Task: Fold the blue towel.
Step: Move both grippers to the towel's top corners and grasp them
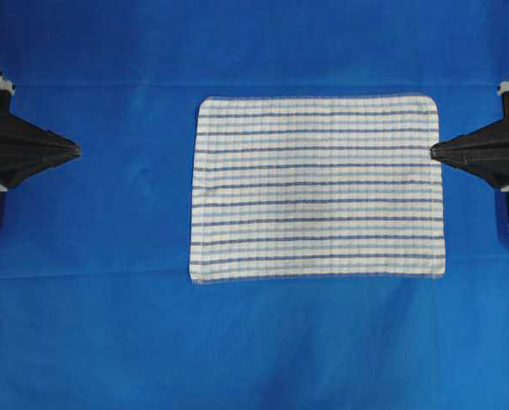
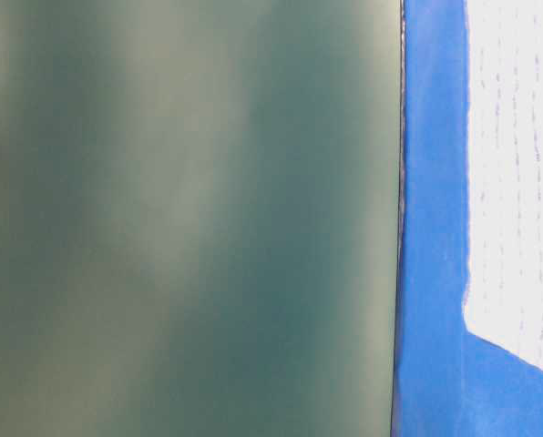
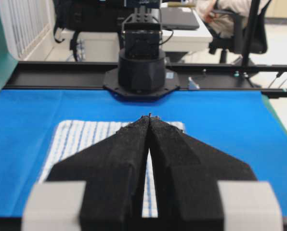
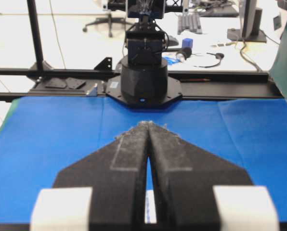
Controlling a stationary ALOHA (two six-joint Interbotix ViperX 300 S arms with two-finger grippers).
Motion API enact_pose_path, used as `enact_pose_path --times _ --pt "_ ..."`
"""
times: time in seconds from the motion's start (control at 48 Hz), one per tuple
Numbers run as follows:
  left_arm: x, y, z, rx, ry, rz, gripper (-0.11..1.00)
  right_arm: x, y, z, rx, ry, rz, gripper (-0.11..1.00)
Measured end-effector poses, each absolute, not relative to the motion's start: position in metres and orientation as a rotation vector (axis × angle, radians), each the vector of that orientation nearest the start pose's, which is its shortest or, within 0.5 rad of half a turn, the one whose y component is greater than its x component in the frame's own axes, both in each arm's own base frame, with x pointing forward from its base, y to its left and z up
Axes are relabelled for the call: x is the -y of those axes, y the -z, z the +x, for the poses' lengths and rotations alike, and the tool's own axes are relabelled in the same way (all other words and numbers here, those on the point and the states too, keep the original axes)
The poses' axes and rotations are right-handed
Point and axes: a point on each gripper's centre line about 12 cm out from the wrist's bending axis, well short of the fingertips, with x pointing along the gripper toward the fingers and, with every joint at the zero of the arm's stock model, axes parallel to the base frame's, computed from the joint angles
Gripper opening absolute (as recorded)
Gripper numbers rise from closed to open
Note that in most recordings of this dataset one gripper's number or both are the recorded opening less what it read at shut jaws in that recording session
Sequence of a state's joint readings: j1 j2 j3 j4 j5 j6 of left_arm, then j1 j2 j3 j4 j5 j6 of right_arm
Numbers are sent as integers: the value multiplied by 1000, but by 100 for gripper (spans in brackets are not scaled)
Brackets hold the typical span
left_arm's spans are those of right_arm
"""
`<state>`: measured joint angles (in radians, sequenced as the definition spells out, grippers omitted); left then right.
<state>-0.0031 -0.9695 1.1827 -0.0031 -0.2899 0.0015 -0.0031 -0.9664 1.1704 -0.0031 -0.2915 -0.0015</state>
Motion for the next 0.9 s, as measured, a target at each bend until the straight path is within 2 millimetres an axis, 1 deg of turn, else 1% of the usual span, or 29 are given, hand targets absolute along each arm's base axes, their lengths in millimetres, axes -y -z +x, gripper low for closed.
enact_pose_path --times 0.083,0.208,0.437,0.583,0.625,0.687,0.729,0.75,0.812,0.854,0.896 --pt "-4 -290 202 65 -21 -33 0 2 -295 200 77 10 3 0" --pt "-9 -283 211 27 -48 -41 0 10 -291 202 26 51 9 0" --pt "-26 -266 226 -31 -119 -43 0 27 -278 201 -101 134 31 0" --pt "-36 -256 238 -76 -158 -49 0 45 -266 197 -195 229 94 1" --pt "-39 -252 242 -93 -167 -49 2 51 -261 195 -225 262 115 1" --pt "-43 -247 248 -114 -180 -53 12 61 -255 193 -271 315 144 1" --pt "-47 -243 251 -131 -191 -55 22 66 -249 191 -304 346 159 2" --pt "-48 -241 253 -138 -198 -56 27 69 -246 191 -322 361 168 5" --pt "-55 -237 259 -162 -219 -61 45 79 -237 188 -372 411 195 20" --pt "-62 -231 265 -187 -241 -66 59 84 -231 187 -400 438 210 31" --pt "-69 -224 271 -214 -262 -72 71 90 -225 186 -428 465 225 42"
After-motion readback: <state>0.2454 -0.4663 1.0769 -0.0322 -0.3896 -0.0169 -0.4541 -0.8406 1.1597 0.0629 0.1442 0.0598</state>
